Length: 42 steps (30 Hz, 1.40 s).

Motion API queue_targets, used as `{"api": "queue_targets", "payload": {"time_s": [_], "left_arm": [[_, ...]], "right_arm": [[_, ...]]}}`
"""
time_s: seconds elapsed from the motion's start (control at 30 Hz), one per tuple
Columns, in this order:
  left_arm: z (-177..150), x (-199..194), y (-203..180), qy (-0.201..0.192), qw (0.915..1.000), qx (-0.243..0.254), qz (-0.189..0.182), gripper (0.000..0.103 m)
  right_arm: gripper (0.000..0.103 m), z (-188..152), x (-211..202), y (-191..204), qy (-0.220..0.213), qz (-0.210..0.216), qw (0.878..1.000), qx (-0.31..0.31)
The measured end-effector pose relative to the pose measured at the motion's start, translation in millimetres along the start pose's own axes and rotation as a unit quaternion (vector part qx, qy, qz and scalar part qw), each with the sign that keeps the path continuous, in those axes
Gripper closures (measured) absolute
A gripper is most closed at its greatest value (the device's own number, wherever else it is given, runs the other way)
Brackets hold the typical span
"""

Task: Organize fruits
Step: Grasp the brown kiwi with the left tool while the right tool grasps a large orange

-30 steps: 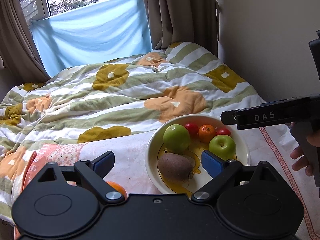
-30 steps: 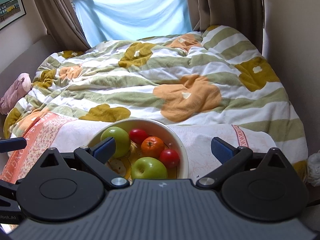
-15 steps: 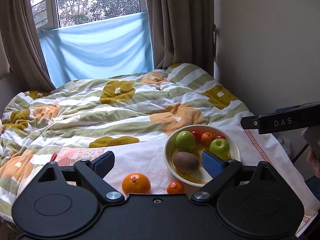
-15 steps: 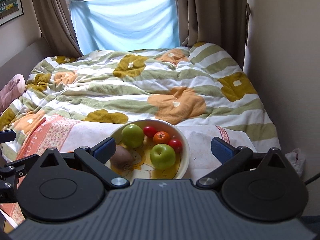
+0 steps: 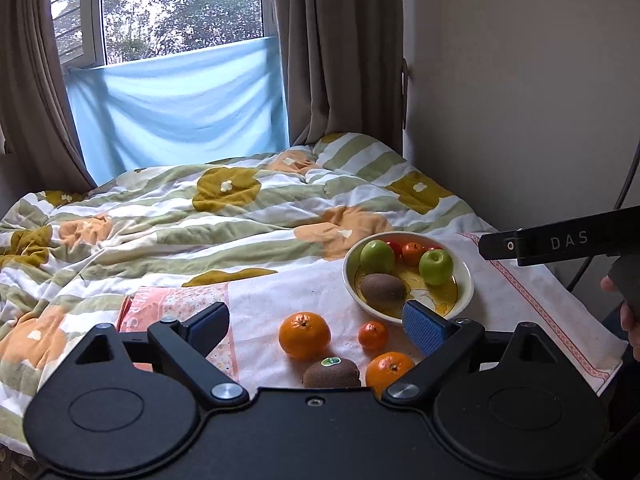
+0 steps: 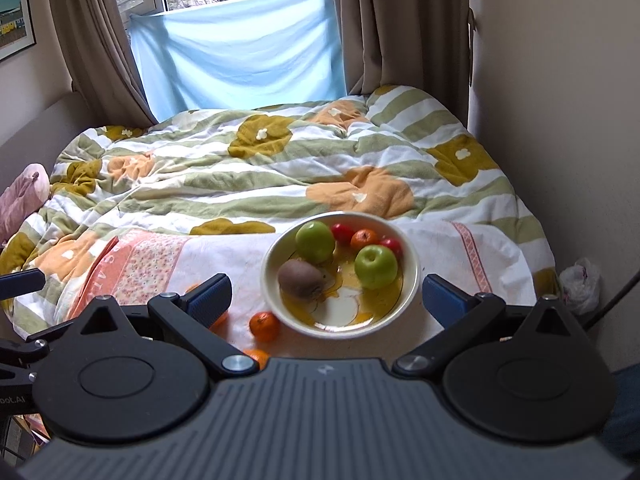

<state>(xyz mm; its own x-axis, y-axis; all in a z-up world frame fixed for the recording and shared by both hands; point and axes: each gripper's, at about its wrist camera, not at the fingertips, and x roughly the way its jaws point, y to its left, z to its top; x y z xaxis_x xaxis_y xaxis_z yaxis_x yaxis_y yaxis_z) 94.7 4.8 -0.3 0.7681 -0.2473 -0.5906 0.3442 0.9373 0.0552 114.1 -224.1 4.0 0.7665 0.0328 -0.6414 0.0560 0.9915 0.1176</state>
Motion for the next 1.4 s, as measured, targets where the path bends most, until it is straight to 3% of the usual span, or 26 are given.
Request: {"api": "queue_targets", "payload": {"time_s": [0.33,0.73,1.1,1.4], "left_arm": [[-32,30,34,0.040,0.9968,0.036,-0.060,0.007],[-48,107,49,0.113,0.9878,-0.023,-0.104,0.007],[-51,151,28,0.160,0.9819,-0.035,-0.095,0.008],[-54,164,24,0.188,0.9783,-0.039,-0.077,0.015]], "right_arm": [[0.000,-50,15,42,0.027,-0.021,0.999,0.019],[0.000,-101,72,58,0.044,-0.015,0.998,-0.036],[0.000,-115,106,66,0.054,-0.007,0.995,-0.084],[0.004,-116,119,64,0.069,0.009,0.993,-0.093]]}}
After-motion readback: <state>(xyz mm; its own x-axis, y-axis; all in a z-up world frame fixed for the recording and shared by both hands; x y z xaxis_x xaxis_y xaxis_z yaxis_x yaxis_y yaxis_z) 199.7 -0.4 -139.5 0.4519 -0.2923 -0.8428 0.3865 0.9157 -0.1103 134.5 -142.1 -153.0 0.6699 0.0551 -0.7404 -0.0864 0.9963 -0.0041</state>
